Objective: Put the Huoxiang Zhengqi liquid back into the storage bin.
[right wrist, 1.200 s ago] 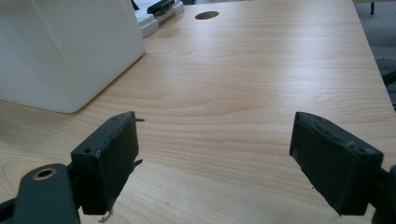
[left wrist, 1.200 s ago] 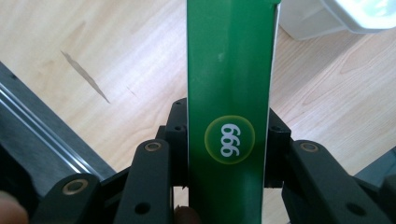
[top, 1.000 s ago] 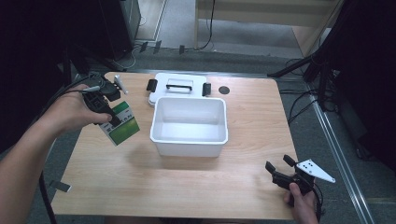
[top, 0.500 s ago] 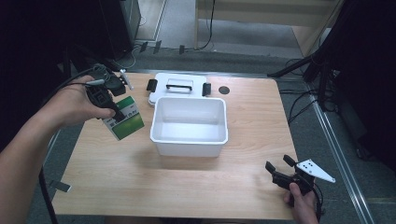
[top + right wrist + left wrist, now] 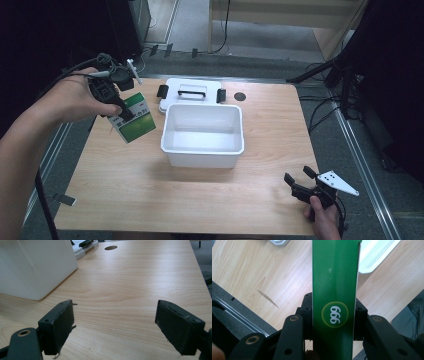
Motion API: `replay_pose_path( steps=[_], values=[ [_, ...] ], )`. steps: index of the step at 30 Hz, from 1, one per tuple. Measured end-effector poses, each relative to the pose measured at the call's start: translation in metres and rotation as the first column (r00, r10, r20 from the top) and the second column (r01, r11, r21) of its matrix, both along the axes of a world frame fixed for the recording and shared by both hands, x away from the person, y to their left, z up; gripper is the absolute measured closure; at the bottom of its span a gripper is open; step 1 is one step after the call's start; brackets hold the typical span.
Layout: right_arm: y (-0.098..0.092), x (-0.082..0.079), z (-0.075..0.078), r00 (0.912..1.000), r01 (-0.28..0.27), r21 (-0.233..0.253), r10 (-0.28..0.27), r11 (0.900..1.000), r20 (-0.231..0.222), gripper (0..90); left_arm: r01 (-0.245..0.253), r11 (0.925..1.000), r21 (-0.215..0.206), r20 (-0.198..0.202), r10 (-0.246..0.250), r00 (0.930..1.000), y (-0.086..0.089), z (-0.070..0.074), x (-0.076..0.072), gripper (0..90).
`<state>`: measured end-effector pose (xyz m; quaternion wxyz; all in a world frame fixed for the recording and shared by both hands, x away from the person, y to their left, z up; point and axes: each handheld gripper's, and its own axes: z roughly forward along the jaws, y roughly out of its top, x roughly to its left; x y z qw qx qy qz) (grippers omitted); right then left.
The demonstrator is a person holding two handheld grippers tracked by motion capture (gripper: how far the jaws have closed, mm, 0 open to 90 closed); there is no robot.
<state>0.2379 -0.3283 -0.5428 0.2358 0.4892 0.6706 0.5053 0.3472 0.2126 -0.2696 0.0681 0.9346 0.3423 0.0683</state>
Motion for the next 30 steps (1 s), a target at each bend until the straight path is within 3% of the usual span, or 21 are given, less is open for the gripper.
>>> replay_pose_path(
  steps=[30],
  values=[
    [0.0, 0.0, 0.0, 1.0, -0.003, 0.0, 0.003, 1.0, 0.001, 15.8, 0.076, 0.9971, -0.007, -0.014, -0.076, 0.997, -0.048, 0.016, 0.02, 65.4]
  ],
)
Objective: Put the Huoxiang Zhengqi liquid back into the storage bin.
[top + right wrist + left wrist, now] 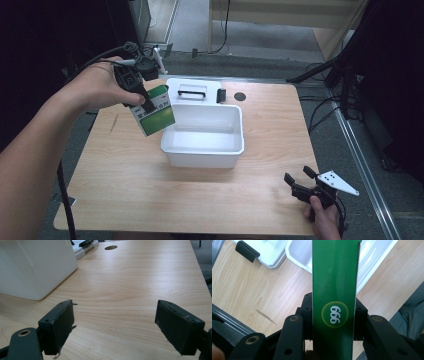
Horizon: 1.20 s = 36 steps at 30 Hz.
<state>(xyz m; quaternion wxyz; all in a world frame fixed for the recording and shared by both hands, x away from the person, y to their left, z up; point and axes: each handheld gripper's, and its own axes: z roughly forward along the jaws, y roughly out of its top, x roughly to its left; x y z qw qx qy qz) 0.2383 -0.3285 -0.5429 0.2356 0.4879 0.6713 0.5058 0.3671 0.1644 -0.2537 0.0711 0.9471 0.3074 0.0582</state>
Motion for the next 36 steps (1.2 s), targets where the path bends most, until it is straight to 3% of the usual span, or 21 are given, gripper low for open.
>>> replay_pose_path(
  steps=[8, 36],
  values=[
    [0.0, 0.0, 0.0, 1.0, 0.003, 0.0, -0.003, 1.0, -0.003, 15.8, 0.019, 0.9998, -0.002, 0.001, -0.019, 0.9998, -0.009, 0.002, 0.005, 65.4],
    [0.001, 0.001, 0.0, 0.9999, 0.004, -0.002, -0.004, 1.0, -0.011, 16.1, 0.114, 0.9935, -0.004, -0.003, -0.114, 0.9935, -0.052, -0.02, 0.015, 65.2]
  ],
)
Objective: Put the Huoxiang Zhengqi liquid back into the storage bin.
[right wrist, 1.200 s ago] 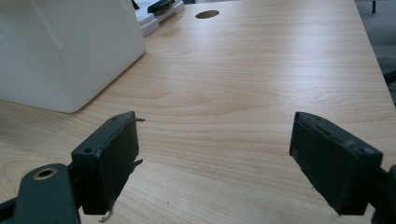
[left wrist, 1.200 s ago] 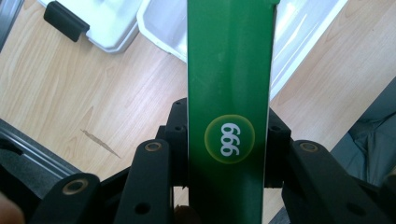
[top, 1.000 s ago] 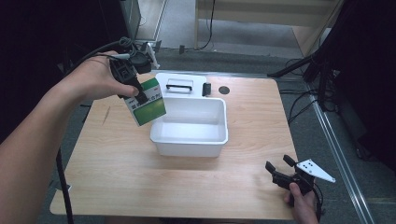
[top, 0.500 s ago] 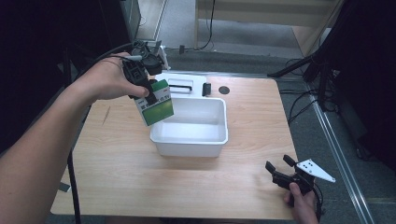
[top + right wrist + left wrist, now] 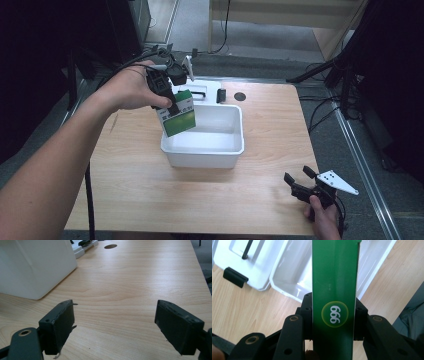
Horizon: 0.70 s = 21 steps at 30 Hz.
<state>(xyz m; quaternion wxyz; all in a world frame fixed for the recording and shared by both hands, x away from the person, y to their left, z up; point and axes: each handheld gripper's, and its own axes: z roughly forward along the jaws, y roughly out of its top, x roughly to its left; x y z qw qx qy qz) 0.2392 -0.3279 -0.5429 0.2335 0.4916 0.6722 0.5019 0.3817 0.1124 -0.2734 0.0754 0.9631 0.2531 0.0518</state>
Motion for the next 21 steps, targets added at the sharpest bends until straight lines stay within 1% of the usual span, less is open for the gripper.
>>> replay_pose_path(
  steps=[2, 3, 7, 10, 11, 14, 17, 21],
  values=[
    [0.0, 0.0, 0.0, 1.0, 0.0, 0.0, 0.0, 1.0, -0.001, 16.2, 0.011, 0.9999, 0.0, 0.0, -0.011, 0.9999, -0.002, -0.003, 0.0, 65.2],
    [0.0, 0.0, 0.0, 1.0, 0.0, 0.0, 0.0, 1.0, -0.001, 16.2, 0.008, 1.0, -0.004, 0.002, -0.008, 1.0, -0.003, -0.004, 0.0, 65.2],
    [0.0, 0.0, 0.0, 1.0, -0.001, 0.0, 0.001, 1.0, 0.001, 16.1, 0.037, 0.9992, 0.013, 0.001, -0.037, 0.9993, -0.006, -0.012, -0.001, 65.0],
    [0.0, 0.0, 0.0, 1.0, -0.002, 0.0, 0.002, 1.0, 0.001, 16.1, 0.045, 0.9988, 0.02, -0.004, -0.045, 0.999, -0.008, -0.019, -0.001, 64.9],
    [0.0, 0.0, 0.0, 1.0, -0.002, 0.0, 0.002, 1.0, 0.001, 16.1, 0.058, 0.9981, 0.021, -0.002, -0.058, 0.9983, -0.008, -0.021, -0.001, 64.9],
    [0.0, 0.0, 0.0, 1.0, -0.001, 0.002, 0.001, 1.0, -0.002, 16.2, 0.069, 0.9974, 0.023, 0.018, -0.069, 0.9974, -0.007, -0.029, -0.001, 64.7],
    [0.0, 0.0, 0.0, 1.0, -0.002, 0.002, 0.002, 1.0, -0.002, 16.2, 0.078, 0.9967, 0.021, 0.007, -0.078, 0.9969, -0.005, -0.036, -0.001, 64.6],
    [0.0, 0.0, 0.0, 1.0, -0.002, 0.001, 0.002, 1.0, -0.002, 16.2, 0.091, 0.9958, 0.013, 0.011, -0.091, 0.9958, -0.003, -0.044, -0.001, 64.6]
  ],
)
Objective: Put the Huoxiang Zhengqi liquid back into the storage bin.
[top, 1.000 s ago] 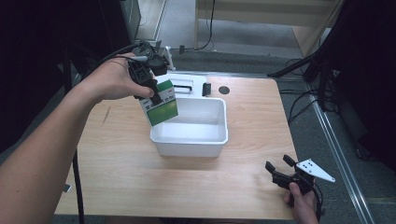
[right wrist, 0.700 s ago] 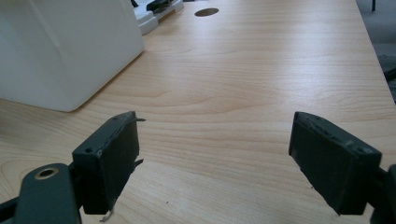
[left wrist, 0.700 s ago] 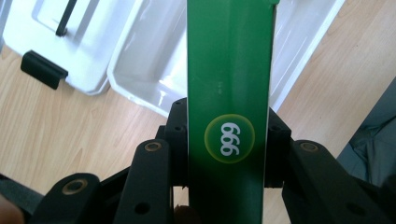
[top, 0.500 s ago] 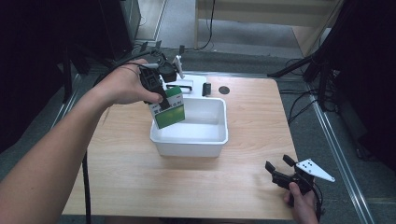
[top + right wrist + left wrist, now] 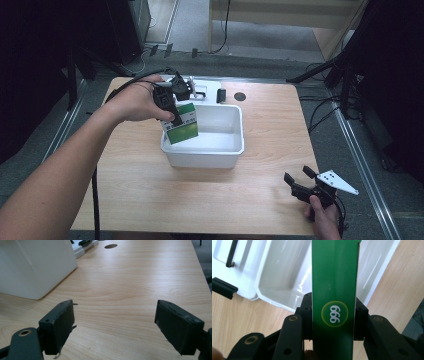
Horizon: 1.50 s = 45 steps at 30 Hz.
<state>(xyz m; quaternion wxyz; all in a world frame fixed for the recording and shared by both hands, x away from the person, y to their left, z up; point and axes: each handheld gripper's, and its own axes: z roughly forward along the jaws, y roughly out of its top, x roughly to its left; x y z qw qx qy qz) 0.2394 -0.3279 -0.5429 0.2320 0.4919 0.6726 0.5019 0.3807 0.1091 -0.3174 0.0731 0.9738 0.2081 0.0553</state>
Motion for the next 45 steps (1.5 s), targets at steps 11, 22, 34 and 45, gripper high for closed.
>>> replay_pose_path(
  steps=[11, 22, 34, 45],
  values=[
    [0.0, 0.0, 0.0, 1.0, 0.0, -0.001, 0.0, 1.0, -0.002, 16.2, 0.039, 0.9992, 0.004, -0.003, -0.039, 0.9992, 0.001, -0.016, 0.001, 64.5],
    [0.0, 0.0, 0.0, 1.0, -0.002, -0.004, 0.002, 1.0, -0.001, 16.2, 0.052, 0.9986, 0.013, -0.022, -0.052, 0.9984, -0.003, -0.04, 0.003, 64.5],
    [0.0, 0.0, 0.0, 1.0, -0.001, 0.002, 0.001, 1.0, -0.006, 16.1, 0.074, 0.9968, 0.032, -0.012, -0.073, 0.9972, -0.007, -0.054, 0.003, 64.4],
    [0.0, 0.0, 0.0, 1.0, 0.0, 0.004, 0.0, 1.0, -0.009, 16.2, 0.095, 0.9947, 0.041, -0.004, -0.094, 0.9955, -0.008, -0.066, 0.001, 64.2]
  ],
)
